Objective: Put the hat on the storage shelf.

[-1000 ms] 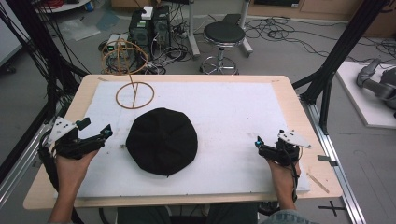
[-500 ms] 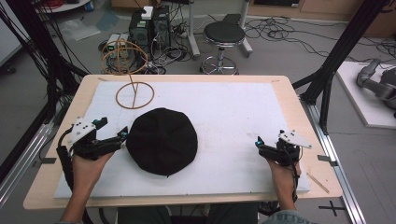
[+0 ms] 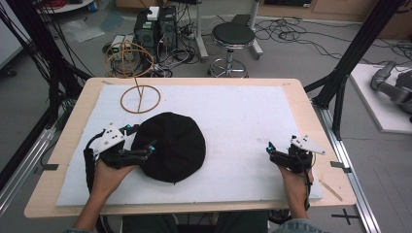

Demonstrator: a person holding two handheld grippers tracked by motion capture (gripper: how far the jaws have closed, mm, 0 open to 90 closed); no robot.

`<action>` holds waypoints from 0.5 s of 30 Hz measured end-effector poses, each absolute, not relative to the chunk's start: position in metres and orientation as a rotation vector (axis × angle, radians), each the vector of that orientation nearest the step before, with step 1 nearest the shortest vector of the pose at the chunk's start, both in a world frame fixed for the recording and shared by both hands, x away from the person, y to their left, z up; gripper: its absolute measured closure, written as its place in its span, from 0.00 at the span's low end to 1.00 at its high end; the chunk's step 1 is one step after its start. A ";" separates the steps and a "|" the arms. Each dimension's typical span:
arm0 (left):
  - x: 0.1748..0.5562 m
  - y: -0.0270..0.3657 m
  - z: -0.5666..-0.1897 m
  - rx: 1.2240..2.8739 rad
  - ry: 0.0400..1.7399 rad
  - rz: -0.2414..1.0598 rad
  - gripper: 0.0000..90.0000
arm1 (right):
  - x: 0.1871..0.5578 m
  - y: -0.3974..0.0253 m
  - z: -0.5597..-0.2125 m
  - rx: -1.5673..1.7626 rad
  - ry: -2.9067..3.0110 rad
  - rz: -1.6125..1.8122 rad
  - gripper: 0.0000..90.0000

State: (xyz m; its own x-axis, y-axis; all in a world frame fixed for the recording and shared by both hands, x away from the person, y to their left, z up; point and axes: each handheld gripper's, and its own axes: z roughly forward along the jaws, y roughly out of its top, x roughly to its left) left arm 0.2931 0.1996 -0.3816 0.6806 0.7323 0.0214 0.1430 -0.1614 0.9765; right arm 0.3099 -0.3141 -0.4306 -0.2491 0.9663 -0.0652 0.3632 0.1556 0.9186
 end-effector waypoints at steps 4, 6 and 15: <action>0.298 0.192 -0.386 1.710 0.663 0.585 0.19 | 0.310 -0.314 -0.431 1.283 1.726 1.081 0.12; 0.300 0.191 -0.388 1.726 0.666 0.587 0.19 | 0.310 -0.314 -0.431 1.283 1.727 1.080 0.12; 0.304 0.186 -0.396 1.774 0.642 0.559 0.22 | 0.310 -0.315 -0.431 1.282 1.724 1.080 0.12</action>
